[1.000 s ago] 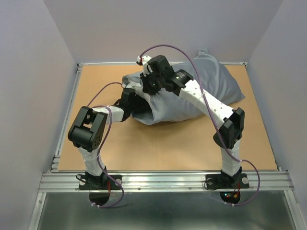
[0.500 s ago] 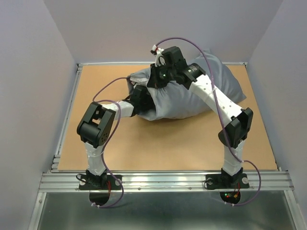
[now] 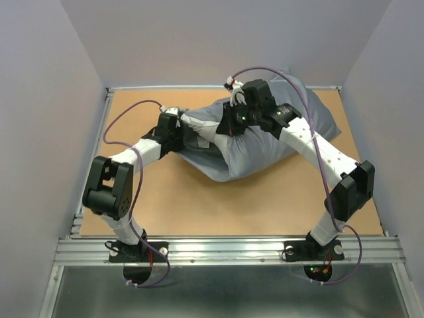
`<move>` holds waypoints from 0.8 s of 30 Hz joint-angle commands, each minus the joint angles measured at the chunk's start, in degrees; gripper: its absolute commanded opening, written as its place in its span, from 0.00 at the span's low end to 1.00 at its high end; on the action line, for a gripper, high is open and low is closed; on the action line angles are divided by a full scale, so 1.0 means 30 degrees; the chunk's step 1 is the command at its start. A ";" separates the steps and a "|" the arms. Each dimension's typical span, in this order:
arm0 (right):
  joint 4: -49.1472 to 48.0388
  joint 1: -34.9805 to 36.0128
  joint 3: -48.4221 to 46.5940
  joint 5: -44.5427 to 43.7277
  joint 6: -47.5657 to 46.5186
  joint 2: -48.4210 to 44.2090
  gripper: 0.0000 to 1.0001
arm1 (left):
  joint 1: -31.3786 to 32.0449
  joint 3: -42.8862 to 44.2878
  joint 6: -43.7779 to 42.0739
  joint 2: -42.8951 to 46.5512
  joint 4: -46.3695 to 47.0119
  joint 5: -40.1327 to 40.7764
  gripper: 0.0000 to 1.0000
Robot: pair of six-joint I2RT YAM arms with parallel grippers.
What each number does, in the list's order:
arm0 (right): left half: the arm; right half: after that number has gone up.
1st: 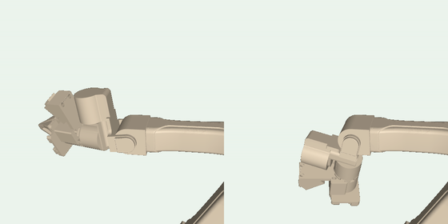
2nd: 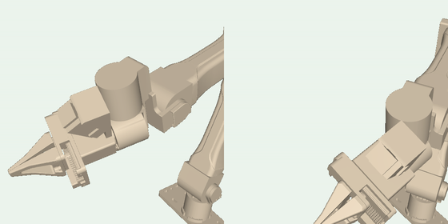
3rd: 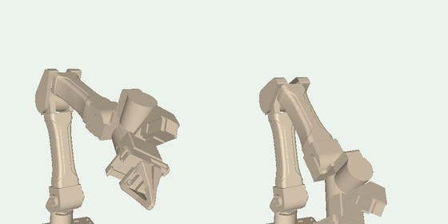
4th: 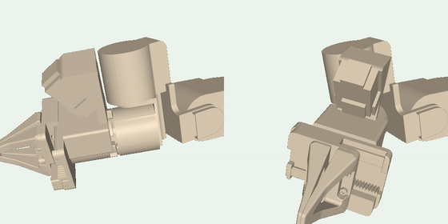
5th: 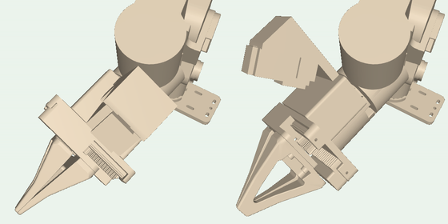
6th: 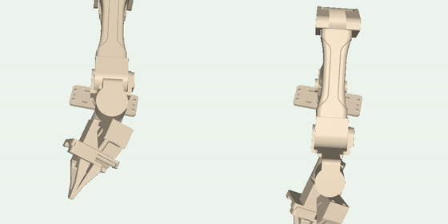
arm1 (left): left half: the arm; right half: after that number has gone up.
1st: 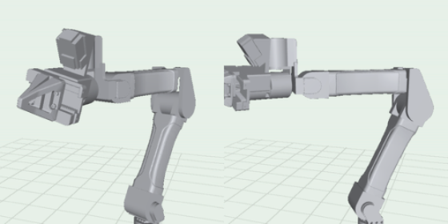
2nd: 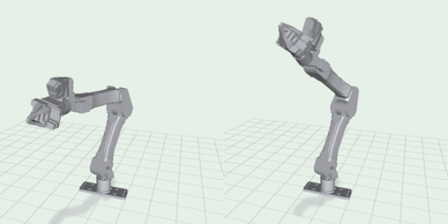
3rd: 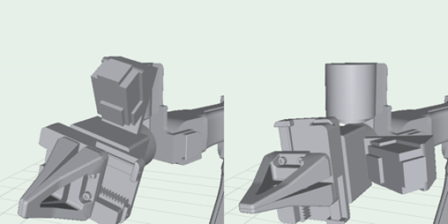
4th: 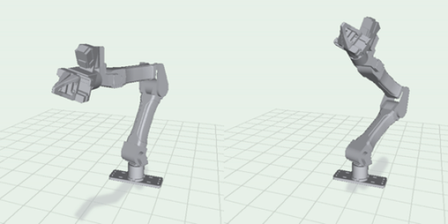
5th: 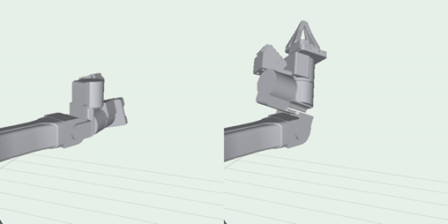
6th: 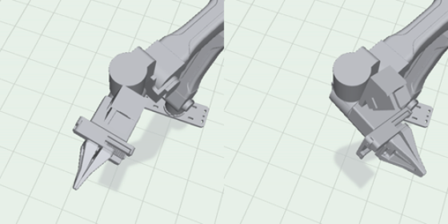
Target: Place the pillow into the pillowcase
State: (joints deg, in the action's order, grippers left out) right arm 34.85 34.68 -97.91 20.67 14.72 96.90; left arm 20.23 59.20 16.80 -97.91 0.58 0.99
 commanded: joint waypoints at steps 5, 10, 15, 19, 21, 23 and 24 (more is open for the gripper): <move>-0.3440 -0.0133 0.3776 -0.0003 -0.1158 -0.0925 0.00 | -0.1382 -0.1772 -0.2233 0.5327 -0.0546 -0.3022 0.00; -0.4058 -0.0309 0.4335 -0.0211 -0.0776 -0.0426 0.01 | -0.1352 -0.2974 -0.1819 0.6941 -0.0340 -0.4253 0.00; -0.4351 -0.0367 0.2935 0.1253 0.0745 -0.0398 0.01 | -0.0506 -0.4906 -0.2344 0.8172 0.3141 -0.8999 0.37; -0.4410 -0.0367 0.2110 0.1841 0.1595 0.0217 0.01 | 0.2594 -0.5842 -0.6264 0.8117 0.5598 -1.0230 0.48; -0.4468 -0.0367 0.1992 0.2309 0.1830 0.0394 0.01 | 0.3449 -0.5701 -0.9602 0.7387 0.5928 -1.0029 0.49; -0.4498 -0.0338 0.1933 0.2543 0.2123 0.0482 0.01 | 0.3773 -0.5145 -1.1655 0.5776 0.6513 -1.0321 0.49; -0.4527 -0.0367 0.1933 0.2661 0.2240 0.0482 0.01 | 0.3775 -0.4969 -1.2766 0.5220 0.6980 -1.0177 0.49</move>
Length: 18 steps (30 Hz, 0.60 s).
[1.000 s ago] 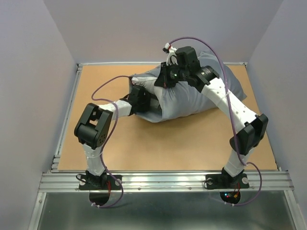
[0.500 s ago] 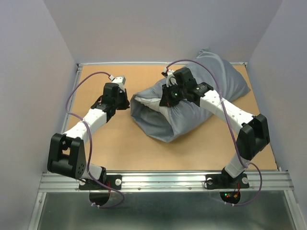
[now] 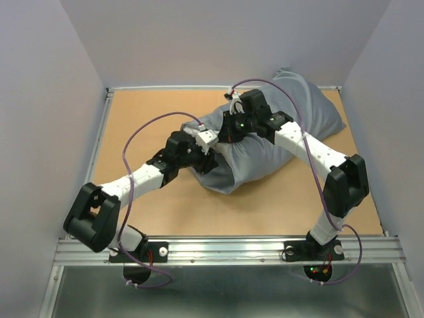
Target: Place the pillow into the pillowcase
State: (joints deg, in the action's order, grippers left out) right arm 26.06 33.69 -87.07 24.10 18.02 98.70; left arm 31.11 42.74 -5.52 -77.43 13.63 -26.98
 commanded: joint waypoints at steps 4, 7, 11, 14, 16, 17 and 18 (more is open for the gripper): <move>-0.1715 -0.0039 -0.1856 0.2133 0.1960 -0.0115 0.01 | 0.0438 0.3591 -0.7060 -0.5410 0.3539 -0.0762 0.51; -0.1774 -0.0039 -0.2061 0.2661 0.2225 -0.0115 0.01 | 0.0791 0.4737 -1.0602 -0.6650 0.3426 0.0001 0.52; -0.1745 -0.0185 -0.2150 0.2953 0.2312 -0.0320 0.01 | 0.0791 0.3569 -1.6184 -0.6155 0.4387 -0.0906 0.51; -0.1745 -0.0244 -0.2033 0.3013 0.2313 -0.0612 0.01 | 0.0674 0.1988 -1.9708 -0.5598 0.5966 -0.1054 0.51; -0.1745 -0.0303 -0.1799 0.3129 0.2284 -0.0817 0.01 | 0.0470 0.0586 -2.0453 -0.5131 0.7403 -0.0997 0.49; -0.1745 -0.0448 -0.1740 0.3130 0.2284 -0.0905 0.01 | 0.0237 0.0258 -2.0716 -0.5041 0.8658 -0.0793 0.49; -0.1745 -0.0479 -0.1681 0.3159 0.2255 -0.0964 0.01 | 0.0089 0.0052 -2.0980 -0.4866 0.9047 -0.0733 0.49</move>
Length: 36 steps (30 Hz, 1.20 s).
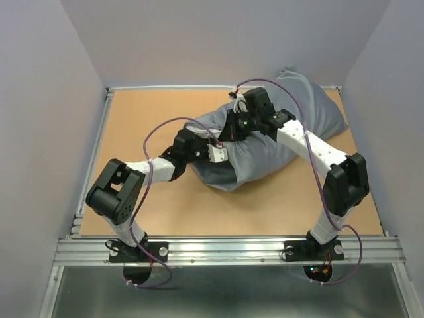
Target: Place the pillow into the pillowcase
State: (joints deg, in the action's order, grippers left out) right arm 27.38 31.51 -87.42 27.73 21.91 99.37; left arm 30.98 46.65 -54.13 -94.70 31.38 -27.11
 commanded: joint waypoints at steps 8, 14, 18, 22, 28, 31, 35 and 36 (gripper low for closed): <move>-0.2153 -0.0160 -0.1066 0.2826 0.0402 -0.1571 0.00 | -0.2094 -0.3188 -1.2183 0.2386 0.3108 -0.3999 0.50; -0.2153 -0.0160 -0.0248 0.4379 0.0136 -0.1835 0.01 | -0.1511 -0.1812 -1.8103 0.0426 0.1436 -0.7454 0.52; -0.2153 -0.0160 -0.0217 0.4761 0.0196 -0.1952 0.01 | -0.0720 -0.0788 -1.9924 -0.1419 0.1348 -0.7662 0.52; -0.2182 -0.0160 -0.0334 0.5230 0.0400 -0.2098 0.01 | -0.0367 0.0995 -2.0510 -0.3178 0.1086 -0.7311 0.51; -0.2152 -0.0248 0.0105 0.5115 0.0343 -0.2509 0.01 | -0.0571 0.4128 -2.2759 -0.4704 -0.5979 -0.6373 0.41; -0.2124 -0.0394 0.0690 0.4415 0.0022 -0.2422 0.01 | -0.1213 0.5566 -2.4870 -0.4414 -1.0503 -0.6022 0.34; -0.2153 -0.0862 0.1072 0.3883 -0.0185 -0.1545 0.01 | -0.1977 0.6917 -2.8881 -0.4061 -1.9660 -0.3862 0.31; -0.2153 -0.0922 0.1073 0.3941 -0.0185 -0.1339 0.01 | -0.2036 0.7064 -2.9152 -0.4031 -2.0702 -0.3302 0.31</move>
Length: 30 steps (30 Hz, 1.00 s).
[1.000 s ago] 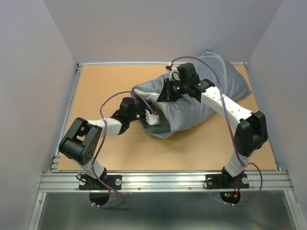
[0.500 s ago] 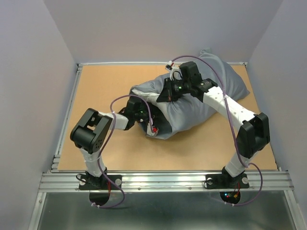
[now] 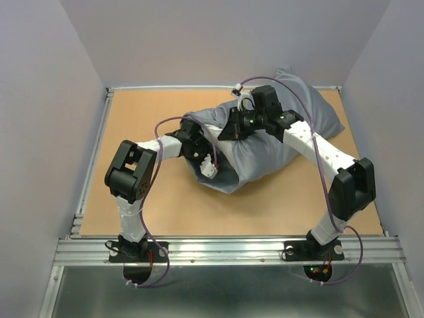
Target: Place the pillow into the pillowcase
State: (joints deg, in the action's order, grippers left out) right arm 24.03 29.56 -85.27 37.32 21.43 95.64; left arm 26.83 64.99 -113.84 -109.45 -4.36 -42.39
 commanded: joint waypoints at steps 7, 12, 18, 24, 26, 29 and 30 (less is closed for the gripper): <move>-0.1096 -0.0479 0.0416 0.0978 -0.0053 0.1226 0.01 | -0.1296 -0.0859 -1.0040 0.2348 -1.1641 0.4285 0.26; -0.1126 -0.0479 0.1410 0.0422 -0.1135 0.2570 0.01 | -0.1443 -0.1742 -0.9895 0.3639 -1.1993 0.4142 0.24; -0.1740 -0.0479 0.2087 0.0332 -0.0789 0.4010 0.01 | -0.1443 -0.2181 -0.8783 0.5016 -1.1879 0.2798 0.26; -0.2795 -0.0479 0.1415 0.1619 0.0705 0.3367 0.01 | -0.1414 -0.3703 -0.7845 0.6628 -0.7372 0.0074 0.41; -0.2854 -0.0479 0.1209 0.1913 0.1145 0.3015 0.01 | -0.1385 -0.4347 -0.7582 0.6951 -0.5125 -0.0515 0.41; -0.3001 -0.0479 0.1092 0.2588 0.1907 0.2577 0.01 | -0.1152 -0.5168 -0.6791 0.7128 -0.2280 -0.1454 0.36; -0.3001 -0.0479 0.1062 0.2676 0.1996 0.2488 0.00 | -0.1092 -0.5199 -0.6760 0.7011 -0.1977 -0.1513 0.36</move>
State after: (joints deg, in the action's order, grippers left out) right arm 18.72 28.51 -79.94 40.99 23.66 107.24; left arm 22.81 51.35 -114.52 -90.00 -21.23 -41.39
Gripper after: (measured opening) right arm 0.067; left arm 0.368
